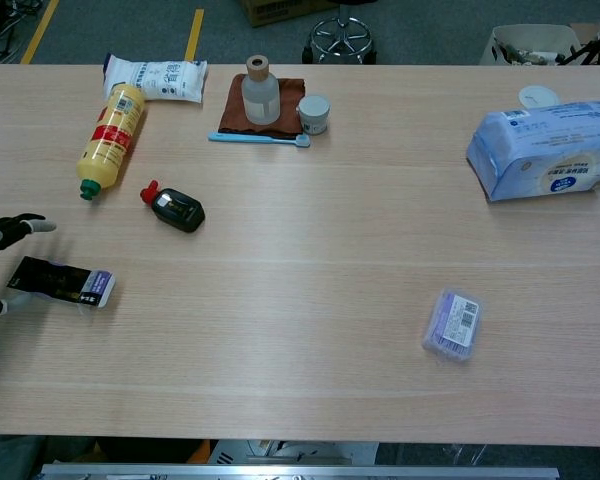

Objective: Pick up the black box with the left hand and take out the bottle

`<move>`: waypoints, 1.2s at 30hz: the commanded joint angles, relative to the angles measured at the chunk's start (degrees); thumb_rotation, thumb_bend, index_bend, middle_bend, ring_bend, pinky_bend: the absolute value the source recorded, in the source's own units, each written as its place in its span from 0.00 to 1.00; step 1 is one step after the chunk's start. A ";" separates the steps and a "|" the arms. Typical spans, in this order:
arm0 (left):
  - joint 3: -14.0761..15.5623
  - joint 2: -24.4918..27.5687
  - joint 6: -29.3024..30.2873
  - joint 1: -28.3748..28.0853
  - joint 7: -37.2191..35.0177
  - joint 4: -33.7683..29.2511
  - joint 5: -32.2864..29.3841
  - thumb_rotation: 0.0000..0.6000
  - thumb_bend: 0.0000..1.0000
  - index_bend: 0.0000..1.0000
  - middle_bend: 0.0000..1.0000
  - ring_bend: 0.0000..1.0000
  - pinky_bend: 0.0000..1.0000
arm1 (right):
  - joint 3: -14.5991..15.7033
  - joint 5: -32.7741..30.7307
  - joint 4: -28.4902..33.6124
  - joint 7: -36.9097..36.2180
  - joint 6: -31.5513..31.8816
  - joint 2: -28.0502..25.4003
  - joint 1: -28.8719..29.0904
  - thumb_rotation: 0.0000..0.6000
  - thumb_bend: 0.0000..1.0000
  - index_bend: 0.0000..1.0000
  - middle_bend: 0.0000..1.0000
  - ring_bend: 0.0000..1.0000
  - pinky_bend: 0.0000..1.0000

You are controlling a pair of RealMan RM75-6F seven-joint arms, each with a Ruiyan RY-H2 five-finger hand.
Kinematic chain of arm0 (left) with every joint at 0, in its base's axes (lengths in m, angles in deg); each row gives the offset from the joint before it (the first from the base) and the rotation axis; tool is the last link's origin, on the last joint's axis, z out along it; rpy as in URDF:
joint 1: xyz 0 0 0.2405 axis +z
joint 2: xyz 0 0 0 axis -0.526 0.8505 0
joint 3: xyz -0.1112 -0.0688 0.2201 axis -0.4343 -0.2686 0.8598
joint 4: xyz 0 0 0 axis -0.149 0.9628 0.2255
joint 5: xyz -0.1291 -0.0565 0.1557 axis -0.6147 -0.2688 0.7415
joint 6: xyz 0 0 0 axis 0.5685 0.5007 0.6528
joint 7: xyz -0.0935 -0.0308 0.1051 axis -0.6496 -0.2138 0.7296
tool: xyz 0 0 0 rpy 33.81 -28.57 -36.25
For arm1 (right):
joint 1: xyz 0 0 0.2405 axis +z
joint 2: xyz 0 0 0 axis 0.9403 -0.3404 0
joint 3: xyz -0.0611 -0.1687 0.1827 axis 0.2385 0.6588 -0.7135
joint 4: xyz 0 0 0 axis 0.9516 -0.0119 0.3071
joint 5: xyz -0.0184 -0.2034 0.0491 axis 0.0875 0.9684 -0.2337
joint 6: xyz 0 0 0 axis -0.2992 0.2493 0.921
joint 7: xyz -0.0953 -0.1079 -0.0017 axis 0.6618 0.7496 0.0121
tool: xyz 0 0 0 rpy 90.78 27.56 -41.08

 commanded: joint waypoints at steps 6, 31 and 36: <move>-3.05 0.82 9.68 2.79 -8.60 -0.59 4.03 1.00 0.23 0.15 0.00 0.01 0.00 | 0.18 -0.02 0.59 0.11 1.16 -0.23 -0.86 1.00 0.07 0.28 0.26 0.18 0.36; -7.78 -2.73 38.13 9.91 -21.11 8.86 16.02 1.00 0.24 0.57 0.47 0.45 0.53 | 3.04 0.16 4.28 3.91 7.05 0.72 -6.82 1.00 0.07 0.28 0.26 0.18 0.36; -6.31 -0.76 34.21 9.50 -20.98 7.57 15.51 1.00 0.24 0.57 0.48 0.45 0.53 | 2.89 -0.26 4.00 3.75 6.58 1.17 -6.89 1.00 0.07 0.28 0.26 0.18 0.36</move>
